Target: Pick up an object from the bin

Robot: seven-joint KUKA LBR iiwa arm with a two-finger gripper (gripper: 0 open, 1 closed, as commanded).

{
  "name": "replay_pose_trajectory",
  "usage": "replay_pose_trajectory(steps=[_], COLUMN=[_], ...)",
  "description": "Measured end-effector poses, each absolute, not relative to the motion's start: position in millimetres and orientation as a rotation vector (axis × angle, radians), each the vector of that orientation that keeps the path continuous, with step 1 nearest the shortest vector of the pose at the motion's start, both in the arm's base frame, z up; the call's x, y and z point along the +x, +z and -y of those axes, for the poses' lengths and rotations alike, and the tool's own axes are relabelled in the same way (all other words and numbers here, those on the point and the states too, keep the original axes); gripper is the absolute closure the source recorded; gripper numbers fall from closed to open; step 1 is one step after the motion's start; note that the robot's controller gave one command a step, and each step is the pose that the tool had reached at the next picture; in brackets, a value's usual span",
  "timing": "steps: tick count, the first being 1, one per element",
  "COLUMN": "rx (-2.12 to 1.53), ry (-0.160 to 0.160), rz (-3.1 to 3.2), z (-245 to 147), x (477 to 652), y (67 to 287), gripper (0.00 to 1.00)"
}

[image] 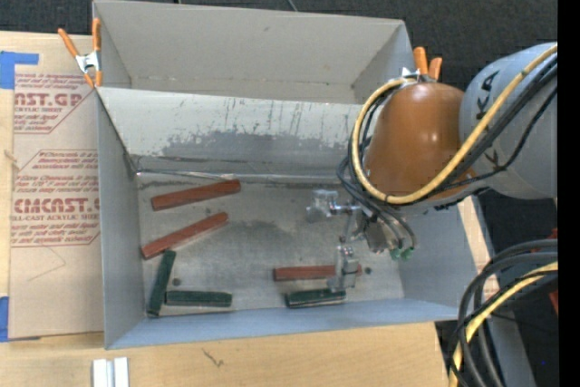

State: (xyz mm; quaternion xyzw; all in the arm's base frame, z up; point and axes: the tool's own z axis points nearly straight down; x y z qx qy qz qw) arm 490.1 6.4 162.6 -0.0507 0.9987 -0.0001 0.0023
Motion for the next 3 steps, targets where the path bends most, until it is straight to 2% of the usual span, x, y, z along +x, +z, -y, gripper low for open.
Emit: replay_pose_trajectory(steps=[1, 2, 3], rx=[-0.234, -0.350, -0.350], ry=[-0.001, 0.001, 0.001], rz=[-3.127, -3.121, -3.121], z=[9.5, 28.3, 28.2], x=[499.8, 483.0, 483.0], y=[96.3, 73.8, 73.8], gripper=[0.00, 1.00, 1.00])
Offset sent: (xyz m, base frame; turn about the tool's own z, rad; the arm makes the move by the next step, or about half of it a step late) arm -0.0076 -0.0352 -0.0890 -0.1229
